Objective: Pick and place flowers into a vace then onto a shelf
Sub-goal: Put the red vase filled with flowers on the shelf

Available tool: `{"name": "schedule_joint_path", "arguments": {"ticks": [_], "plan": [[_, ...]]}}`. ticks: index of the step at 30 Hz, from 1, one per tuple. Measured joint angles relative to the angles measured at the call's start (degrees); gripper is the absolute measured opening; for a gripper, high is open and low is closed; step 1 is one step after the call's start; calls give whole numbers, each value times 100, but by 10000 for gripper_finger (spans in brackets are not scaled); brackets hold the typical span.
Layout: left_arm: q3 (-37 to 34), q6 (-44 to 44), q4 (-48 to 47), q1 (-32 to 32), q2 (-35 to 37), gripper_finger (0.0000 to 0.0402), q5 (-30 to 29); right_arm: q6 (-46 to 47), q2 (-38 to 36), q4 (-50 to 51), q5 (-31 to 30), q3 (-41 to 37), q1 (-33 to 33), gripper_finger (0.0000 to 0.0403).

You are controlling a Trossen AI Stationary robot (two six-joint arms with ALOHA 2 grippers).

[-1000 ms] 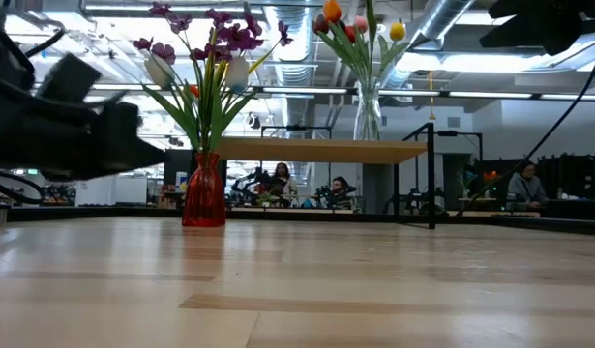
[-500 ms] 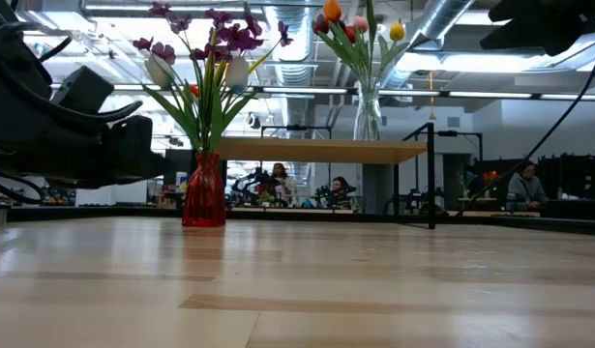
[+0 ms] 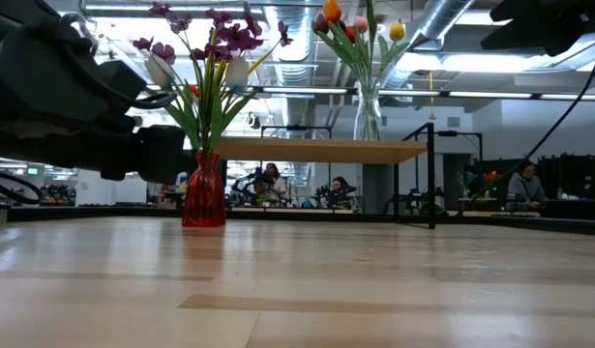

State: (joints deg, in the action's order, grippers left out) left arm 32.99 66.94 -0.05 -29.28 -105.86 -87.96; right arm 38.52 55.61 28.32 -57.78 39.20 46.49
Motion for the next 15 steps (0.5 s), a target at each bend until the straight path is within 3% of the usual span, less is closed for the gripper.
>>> {"name": "schedule_joint_path", "arguments": {"ticks": [10,15], "plan": [[-4,461,-103,127,17,188,-78,-9,0,0,66,0,-1,276],[-11,-132,-338,46,423,187,218,-9,0,2,66,0,-1,276]]}}
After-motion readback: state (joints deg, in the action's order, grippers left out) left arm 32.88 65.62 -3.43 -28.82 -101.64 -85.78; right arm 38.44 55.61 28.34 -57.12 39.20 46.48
